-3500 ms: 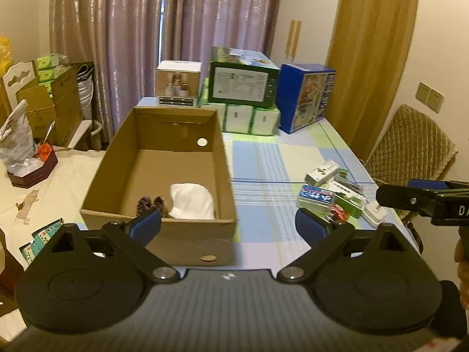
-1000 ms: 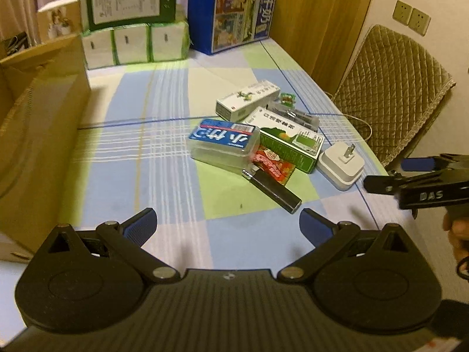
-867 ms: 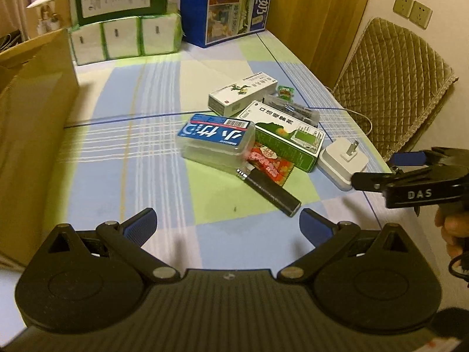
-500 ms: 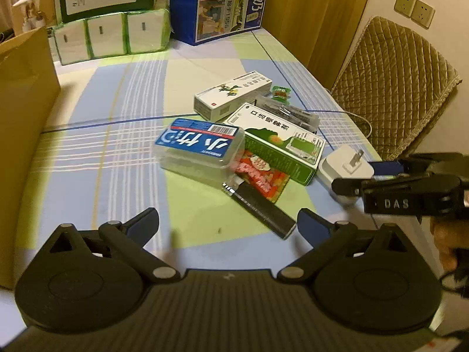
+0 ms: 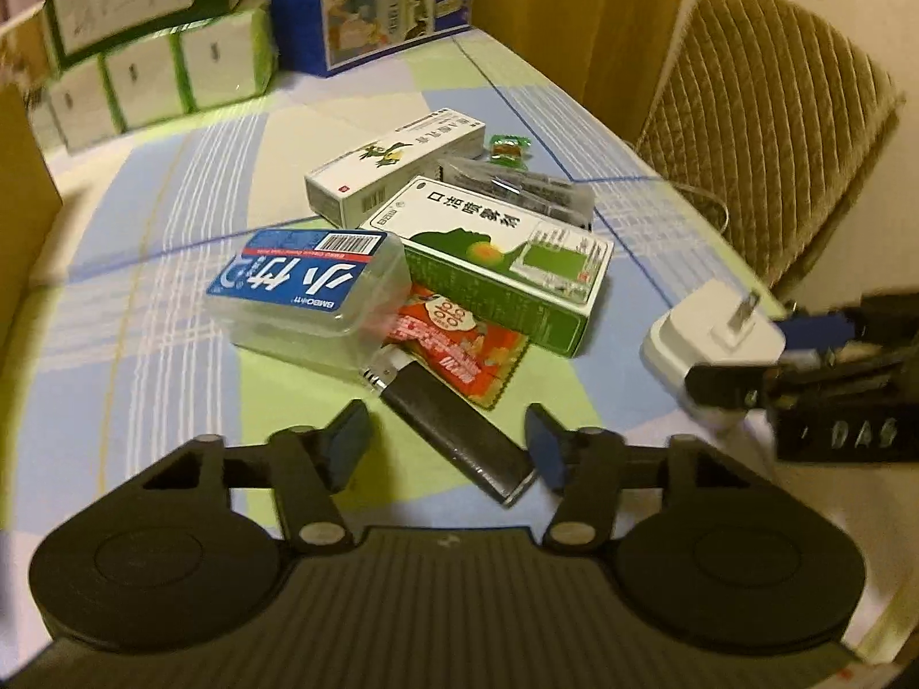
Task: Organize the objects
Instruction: 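Grasp the black lighter with the left tool while the right tool grasps the white plug, then carry lighter and plug into the cardboard box and open both tools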
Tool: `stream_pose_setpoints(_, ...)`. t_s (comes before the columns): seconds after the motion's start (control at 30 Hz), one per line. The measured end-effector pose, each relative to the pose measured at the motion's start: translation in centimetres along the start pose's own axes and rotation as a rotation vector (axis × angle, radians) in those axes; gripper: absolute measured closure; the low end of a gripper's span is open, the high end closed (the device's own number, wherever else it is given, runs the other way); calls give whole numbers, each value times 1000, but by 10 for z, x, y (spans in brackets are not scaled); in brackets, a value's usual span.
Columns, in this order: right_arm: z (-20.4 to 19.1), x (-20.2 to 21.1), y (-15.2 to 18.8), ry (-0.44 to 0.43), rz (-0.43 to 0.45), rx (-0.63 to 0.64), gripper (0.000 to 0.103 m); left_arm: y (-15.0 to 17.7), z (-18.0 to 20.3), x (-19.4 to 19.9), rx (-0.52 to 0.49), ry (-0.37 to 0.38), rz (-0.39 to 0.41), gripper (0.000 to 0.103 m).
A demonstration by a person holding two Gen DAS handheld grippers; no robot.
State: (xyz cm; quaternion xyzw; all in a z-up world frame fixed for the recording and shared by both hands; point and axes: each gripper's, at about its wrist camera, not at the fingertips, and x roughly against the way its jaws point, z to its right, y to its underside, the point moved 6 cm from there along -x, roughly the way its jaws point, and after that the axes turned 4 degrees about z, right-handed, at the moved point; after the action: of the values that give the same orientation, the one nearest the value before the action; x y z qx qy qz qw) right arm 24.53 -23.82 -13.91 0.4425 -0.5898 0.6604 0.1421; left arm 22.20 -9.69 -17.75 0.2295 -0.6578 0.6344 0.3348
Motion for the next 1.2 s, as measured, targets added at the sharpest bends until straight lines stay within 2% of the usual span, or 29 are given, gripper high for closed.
stream_pose_setpoints(0.07,-2,1,0,-1,-2,-18,41,4,-4,6,-20,11,-2,75)
stream_pose_setpoints(0.17,-10,5,1,-7,-11,-46,41,15,-14,20,-62,20,-17,86)
stream_pose_setpoints(0.33,-31,5,0,-17,-32,-15,41,35,-35,41,-113,29,-28,85)
stream_pose_setpoints(0.47,-42,-3,-1,-11,-42,30,41,32,-46,40,-74,26,-34,84)
stream_pose_setpoints(0.83,-46,-17,8,0,-86,105,39,26,-44,31,-119,69,-19,84)
stream_pose_setpoints(0.93,-48,-20,7,5,-83,112,39,25,-43,31,-124,65,-25,85)
stream_pose_setpoints(1.03,-50,-22,4,15,-95,110,41,25,-44,32,-122,31,-25,85)
stream_pose_setpoints(1.2,-54,-13,-3,19,-85,85,41,25,-49,39,-99,39,-27,85)
